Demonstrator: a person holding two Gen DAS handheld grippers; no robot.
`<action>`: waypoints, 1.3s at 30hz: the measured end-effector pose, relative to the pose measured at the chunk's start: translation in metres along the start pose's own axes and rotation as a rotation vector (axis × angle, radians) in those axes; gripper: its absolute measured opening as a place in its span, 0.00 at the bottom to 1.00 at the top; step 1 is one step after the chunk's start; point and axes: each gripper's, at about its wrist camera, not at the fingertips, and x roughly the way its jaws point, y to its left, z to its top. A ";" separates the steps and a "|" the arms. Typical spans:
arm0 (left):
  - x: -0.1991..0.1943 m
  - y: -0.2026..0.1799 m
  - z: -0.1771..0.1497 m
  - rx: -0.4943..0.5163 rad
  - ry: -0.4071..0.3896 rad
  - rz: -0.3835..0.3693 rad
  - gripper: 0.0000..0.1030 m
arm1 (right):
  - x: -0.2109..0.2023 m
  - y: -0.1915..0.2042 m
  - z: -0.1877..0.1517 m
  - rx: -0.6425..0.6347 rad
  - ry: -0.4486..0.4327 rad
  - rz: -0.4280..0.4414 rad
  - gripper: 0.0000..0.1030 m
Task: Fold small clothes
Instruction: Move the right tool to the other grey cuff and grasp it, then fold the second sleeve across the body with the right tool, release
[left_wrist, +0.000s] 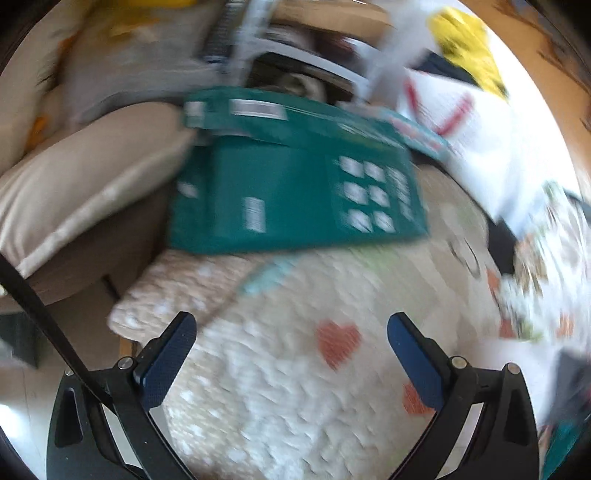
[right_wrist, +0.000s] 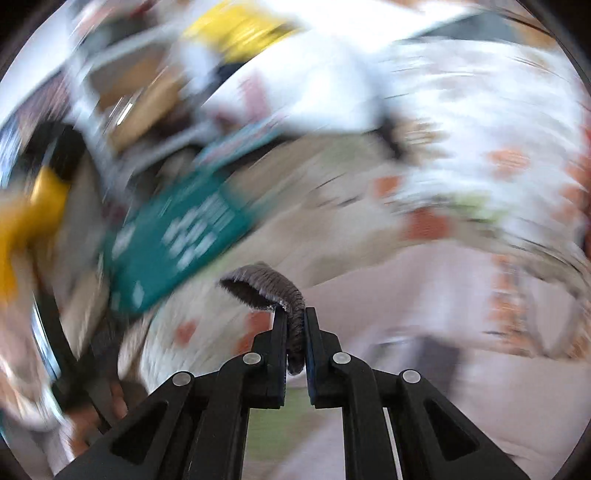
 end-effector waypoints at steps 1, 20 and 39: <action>0.000 -0.009 -0.005 0.037 0.003 -0.011 1.00 | -0.018 -0.027 0.004 0.064 -0.023 -0.023 0.09; -0.011 -0.151 -0.111 0.483 0.212 -0.258 1.00 | -0.102 -0.337 -0.142 0.651 0.086 -0.513 0.10; -0.017 -0.179 -0.146 0.637 0.210 -0.283 1.00 | -0.071 -0.346 -0.106 0.569 0.113 -0.420 0.18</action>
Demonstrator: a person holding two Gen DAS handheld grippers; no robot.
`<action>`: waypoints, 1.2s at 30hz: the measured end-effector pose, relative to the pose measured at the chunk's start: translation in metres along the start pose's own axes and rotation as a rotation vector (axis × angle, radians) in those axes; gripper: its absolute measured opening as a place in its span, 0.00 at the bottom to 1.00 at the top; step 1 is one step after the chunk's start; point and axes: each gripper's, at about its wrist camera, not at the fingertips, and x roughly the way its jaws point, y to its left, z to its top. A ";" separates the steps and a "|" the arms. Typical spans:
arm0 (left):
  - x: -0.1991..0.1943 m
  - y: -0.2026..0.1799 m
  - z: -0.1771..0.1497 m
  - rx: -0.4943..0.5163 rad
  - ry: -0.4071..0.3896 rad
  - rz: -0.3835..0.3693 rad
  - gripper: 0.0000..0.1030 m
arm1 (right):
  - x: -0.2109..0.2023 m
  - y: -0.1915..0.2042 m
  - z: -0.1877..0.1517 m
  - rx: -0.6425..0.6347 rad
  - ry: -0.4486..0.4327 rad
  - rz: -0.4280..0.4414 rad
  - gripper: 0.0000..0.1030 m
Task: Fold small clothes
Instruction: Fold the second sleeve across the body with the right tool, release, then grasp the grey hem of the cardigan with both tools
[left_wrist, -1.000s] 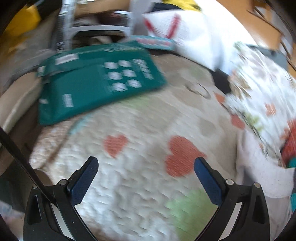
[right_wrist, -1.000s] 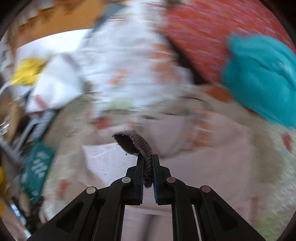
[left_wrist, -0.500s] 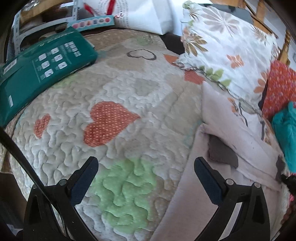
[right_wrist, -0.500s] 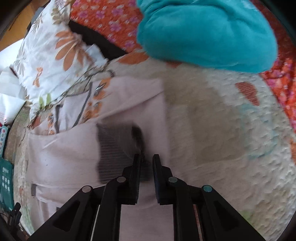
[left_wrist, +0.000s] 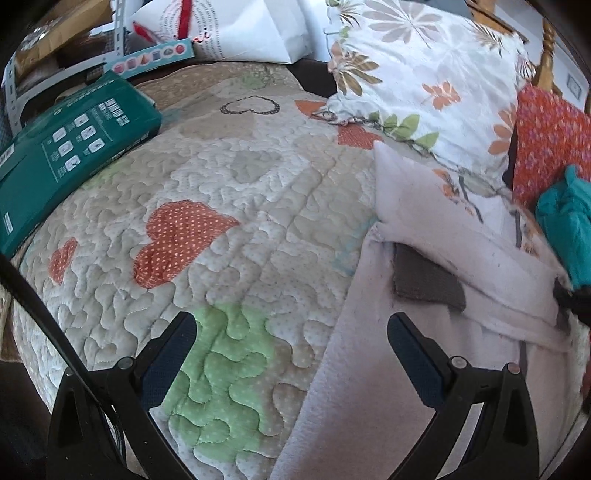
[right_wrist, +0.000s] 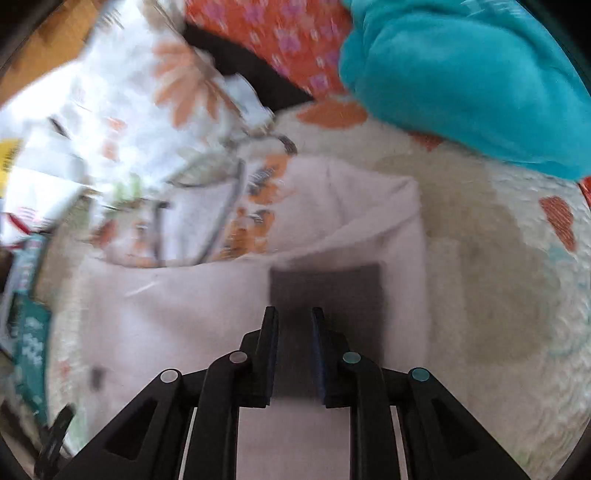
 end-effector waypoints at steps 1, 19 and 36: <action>0.002 -0.001 -0.001 0.011 0.006 0.010 1.00 | 0.013 0.001 0.009 0.002 0.009 -0.033 0.18; 0.018 -0.003 -0.002 0.033 0.100 -0.068 0.87 | -0.043 0.036 -0.064 -0.150 0.058 0.149 0.42; -0.004 0.046 -0.015 -0.101 0.174 -0.311 0.66 | -0.137 -0.107 -0.186 0.235 -0.048 0.124 0.55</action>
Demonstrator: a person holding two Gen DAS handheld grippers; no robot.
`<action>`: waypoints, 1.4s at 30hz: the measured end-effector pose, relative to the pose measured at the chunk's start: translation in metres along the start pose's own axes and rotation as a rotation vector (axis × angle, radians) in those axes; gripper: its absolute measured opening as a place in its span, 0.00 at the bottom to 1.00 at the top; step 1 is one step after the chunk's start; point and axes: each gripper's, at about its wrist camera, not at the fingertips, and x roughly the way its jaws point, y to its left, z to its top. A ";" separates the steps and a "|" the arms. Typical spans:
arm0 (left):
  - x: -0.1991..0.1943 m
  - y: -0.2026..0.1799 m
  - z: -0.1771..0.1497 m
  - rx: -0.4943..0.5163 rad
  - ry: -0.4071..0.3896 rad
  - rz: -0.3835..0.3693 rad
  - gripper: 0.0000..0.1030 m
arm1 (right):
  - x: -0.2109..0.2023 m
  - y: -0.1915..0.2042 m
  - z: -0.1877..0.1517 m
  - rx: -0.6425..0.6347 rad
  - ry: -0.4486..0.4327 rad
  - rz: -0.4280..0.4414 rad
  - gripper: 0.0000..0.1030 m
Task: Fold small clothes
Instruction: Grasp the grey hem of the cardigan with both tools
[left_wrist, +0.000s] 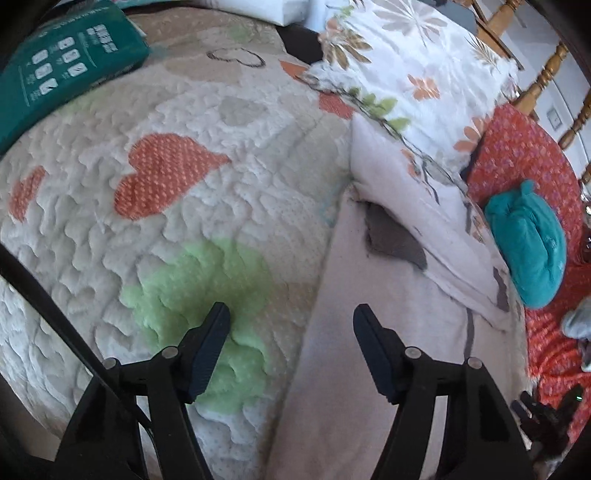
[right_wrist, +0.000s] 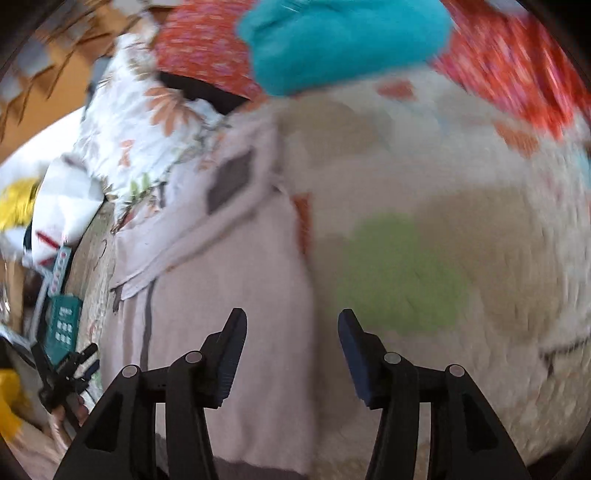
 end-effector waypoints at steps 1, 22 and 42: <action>-0.001 -0.001 -0.003 0.012 0.017 -0.013 0.66 | 0.003 -0.009 -0.004 0.036 0.031 0.047 0.56; -0.033 -0.017 -0.116 0.160 0.137 -0.004 0.50 | 0.028 0.002 -0.069 0.107 0.245 0.441 0.56; -0.026 0.014 -0.119 -0.082 0.191 -0.212 0.44 | 0.030 0.016 -0.098 0.082 0.309 0.458 0.56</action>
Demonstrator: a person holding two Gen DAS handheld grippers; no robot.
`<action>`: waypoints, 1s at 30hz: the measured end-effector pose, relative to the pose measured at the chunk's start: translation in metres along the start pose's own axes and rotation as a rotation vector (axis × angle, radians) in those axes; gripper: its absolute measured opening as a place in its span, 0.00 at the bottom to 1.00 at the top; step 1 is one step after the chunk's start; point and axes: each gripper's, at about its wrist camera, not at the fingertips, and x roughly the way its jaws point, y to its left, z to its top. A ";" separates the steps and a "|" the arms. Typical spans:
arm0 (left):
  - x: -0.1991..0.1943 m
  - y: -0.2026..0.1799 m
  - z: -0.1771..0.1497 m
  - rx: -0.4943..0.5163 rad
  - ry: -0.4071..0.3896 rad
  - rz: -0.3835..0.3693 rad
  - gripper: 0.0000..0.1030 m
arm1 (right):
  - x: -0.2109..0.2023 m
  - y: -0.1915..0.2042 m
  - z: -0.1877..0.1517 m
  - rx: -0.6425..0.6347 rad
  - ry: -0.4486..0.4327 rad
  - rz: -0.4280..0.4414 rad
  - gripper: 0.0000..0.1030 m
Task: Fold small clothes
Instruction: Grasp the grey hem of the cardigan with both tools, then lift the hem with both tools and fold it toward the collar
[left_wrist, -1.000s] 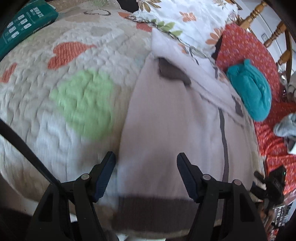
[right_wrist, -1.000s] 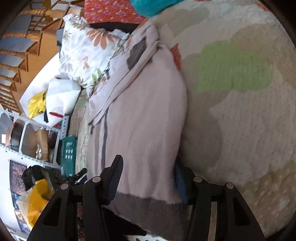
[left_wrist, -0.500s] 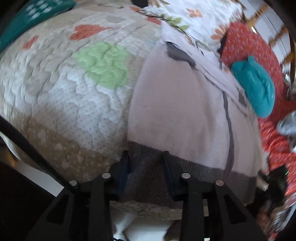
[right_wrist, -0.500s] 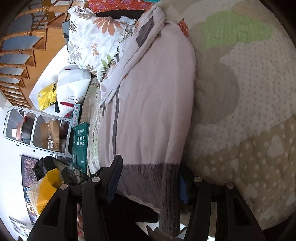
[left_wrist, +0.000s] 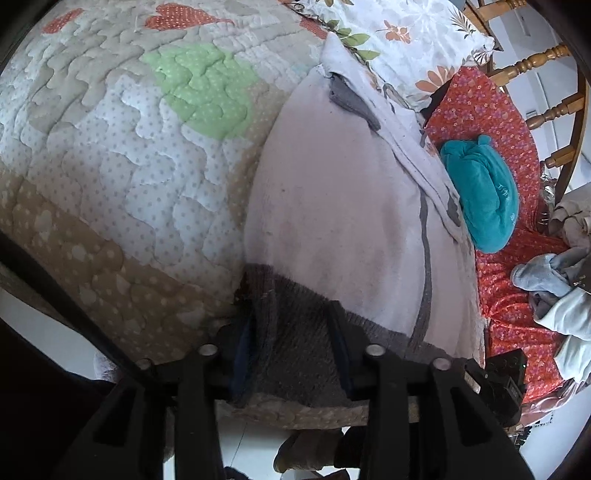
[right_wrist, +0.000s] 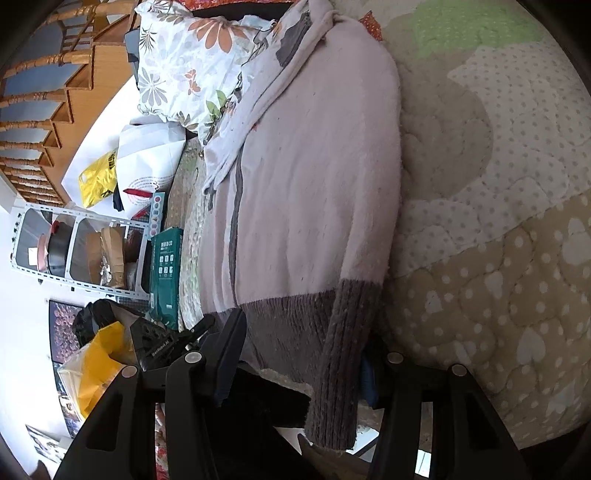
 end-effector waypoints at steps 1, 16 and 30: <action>0.000 -0.002 -0.002 0.004 -0.007 0.003 0.45 | 0.001 0.001 -0.001 -0.004 0.002 -0.005 0.56; -0.066 -0.030 -0.002 0.114 -0.086 0.118 0.07 | -0.031 0.026 -0.020 -0.080 -0.031 -0.035 0.08; -0.053 -0.043 0.040 0.132 -0.120 0.137 0.07 | -0.057 0.058 0.009 -0.165 -0.061 0.010 0.07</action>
